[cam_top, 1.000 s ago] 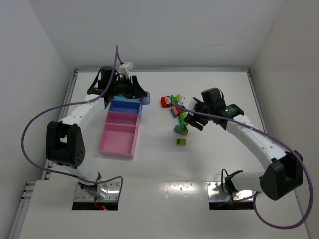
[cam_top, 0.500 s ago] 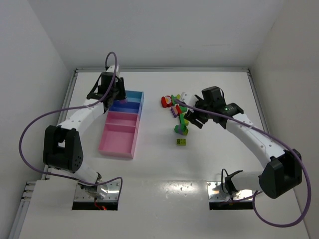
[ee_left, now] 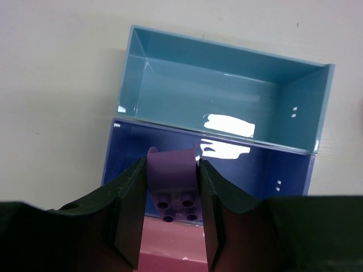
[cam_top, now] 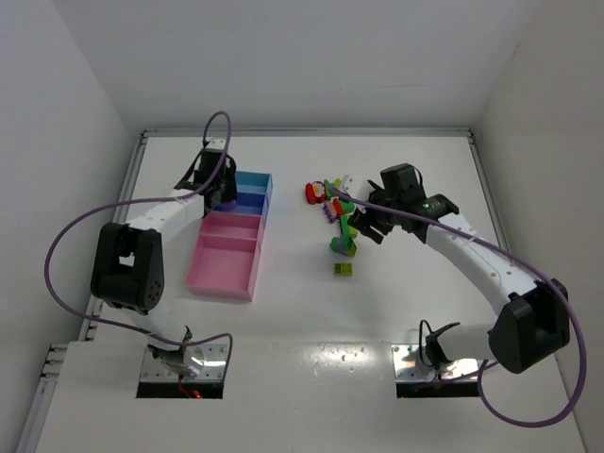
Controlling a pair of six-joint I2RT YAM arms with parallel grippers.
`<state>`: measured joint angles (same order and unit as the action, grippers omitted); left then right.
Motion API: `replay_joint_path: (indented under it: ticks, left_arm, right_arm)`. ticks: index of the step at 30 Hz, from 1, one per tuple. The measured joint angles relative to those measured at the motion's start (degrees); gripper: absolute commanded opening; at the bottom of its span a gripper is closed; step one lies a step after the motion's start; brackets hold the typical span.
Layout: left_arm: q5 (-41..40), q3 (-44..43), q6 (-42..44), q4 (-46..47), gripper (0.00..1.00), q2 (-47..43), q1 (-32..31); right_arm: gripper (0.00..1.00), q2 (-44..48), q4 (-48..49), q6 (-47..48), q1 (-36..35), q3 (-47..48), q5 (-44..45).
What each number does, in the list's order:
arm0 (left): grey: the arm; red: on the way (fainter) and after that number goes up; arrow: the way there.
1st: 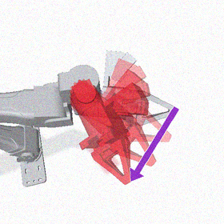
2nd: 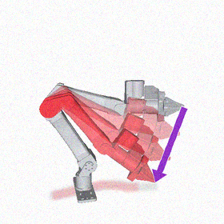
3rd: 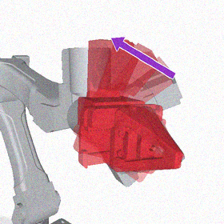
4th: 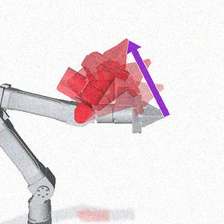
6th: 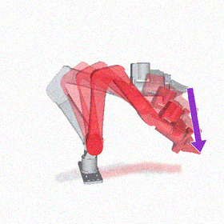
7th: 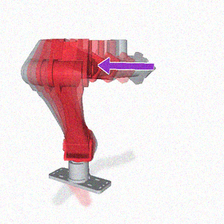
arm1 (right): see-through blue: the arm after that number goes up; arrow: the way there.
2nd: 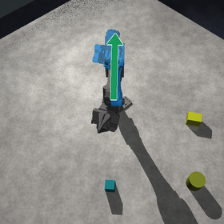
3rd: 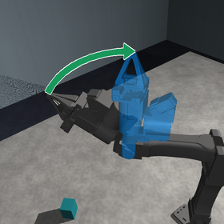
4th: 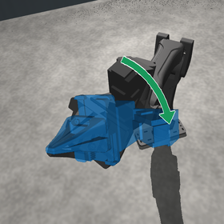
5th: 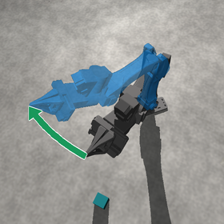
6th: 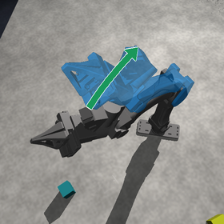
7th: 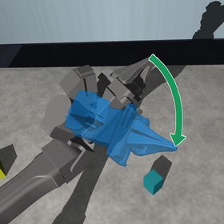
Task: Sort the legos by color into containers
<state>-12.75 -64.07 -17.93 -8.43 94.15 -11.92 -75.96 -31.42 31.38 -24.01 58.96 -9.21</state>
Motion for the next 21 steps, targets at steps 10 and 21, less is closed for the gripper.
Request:
replay_joint_path:
  ticks: [10, 21]
  left_arm:
    - [0.46, 0.31, -0.79, 0.28, 0.77, 3.32, 0.63]
    - [21.77, 3.65, -0.42, 0.96, 0.85, -9.49, 1.92]
  right_arm:
    - [0.22, -0.85, 0.09, -0.09, 0.00, 0.33, -0.20]
    - [0.22, -0.02, 0.68, -0.55, -0.07, 0.42, -4.81]
